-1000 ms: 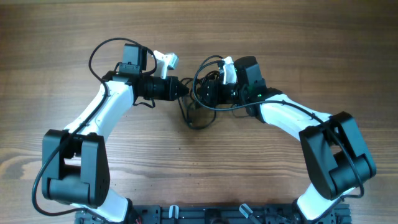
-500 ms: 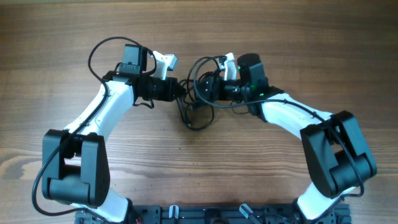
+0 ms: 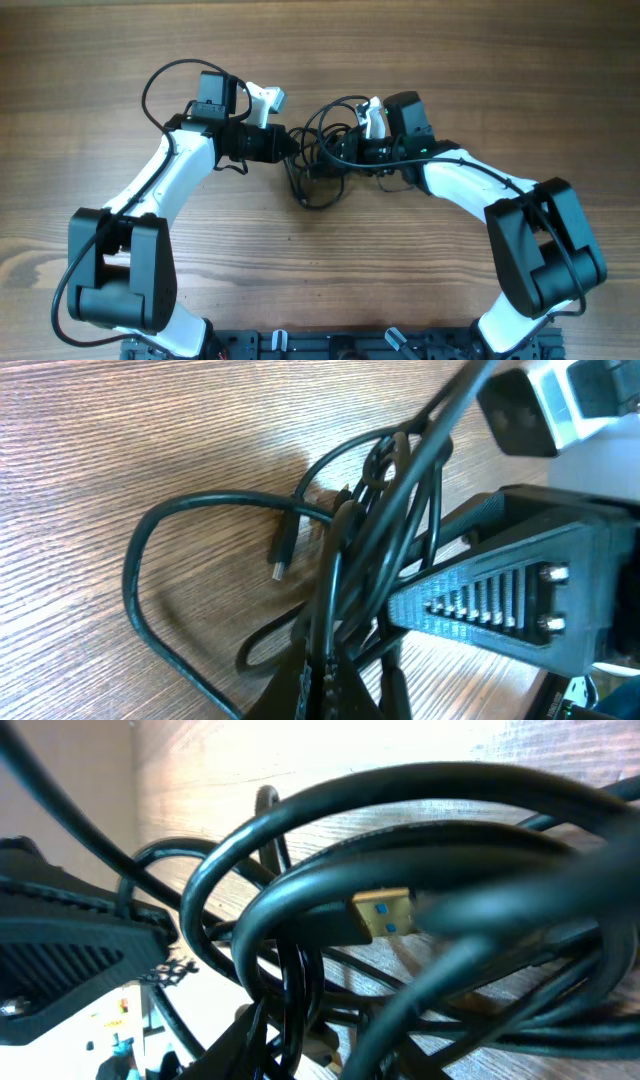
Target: Untangle cables
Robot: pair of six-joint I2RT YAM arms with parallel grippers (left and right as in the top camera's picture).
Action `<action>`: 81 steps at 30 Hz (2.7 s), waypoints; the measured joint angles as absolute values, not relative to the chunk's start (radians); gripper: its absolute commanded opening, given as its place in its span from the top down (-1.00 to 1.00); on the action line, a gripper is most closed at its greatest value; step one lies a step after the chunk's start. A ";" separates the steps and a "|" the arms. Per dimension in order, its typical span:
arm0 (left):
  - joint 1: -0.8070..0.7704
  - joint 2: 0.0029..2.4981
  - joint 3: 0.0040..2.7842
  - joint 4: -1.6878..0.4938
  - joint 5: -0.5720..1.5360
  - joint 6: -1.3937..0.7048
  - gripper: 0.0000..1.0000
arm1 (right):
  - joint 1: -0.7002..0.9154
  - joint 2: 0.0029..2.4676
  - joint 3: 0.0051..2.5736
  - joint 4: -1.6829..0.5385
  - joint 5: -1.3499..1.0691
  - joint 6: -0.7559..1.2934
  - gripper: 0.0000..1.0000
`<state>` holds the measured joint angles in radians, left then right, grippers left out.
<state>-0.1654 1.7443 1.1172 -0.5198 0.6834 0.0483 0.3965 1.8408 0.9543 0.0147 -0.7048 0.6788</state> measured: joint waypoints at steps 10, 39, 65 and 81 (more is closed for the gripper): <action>-0.170 1.744 1.117 -0.520 0.735 0.048 0.92 | 0.423 1.841 0.955 -0.033 -0.590 0.710 0.91; -0.062 1.744 1.117 -0.554 0.273 -0.362 0.92 | 0.378 1.841 0.965 -0.168 -0.373 0.719 0.91; -0.174 1.819 1.117 -0.466 0.212 -0.406 0.01 | 0.378 1.841 0.965 -0.149 -0.372 0.719 0.92; -0.174 1.883 1.066 -0.313 0.168 -0.403 0.92 | 0.378 1.841 0.965 -0.149 -0.369 0.719 0.91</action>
<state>-0.1738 1.8832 1.0657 -0.3134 0.1680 -0.4030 0.3779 1.8408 0.9646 -0.1490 -0.3687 0.7189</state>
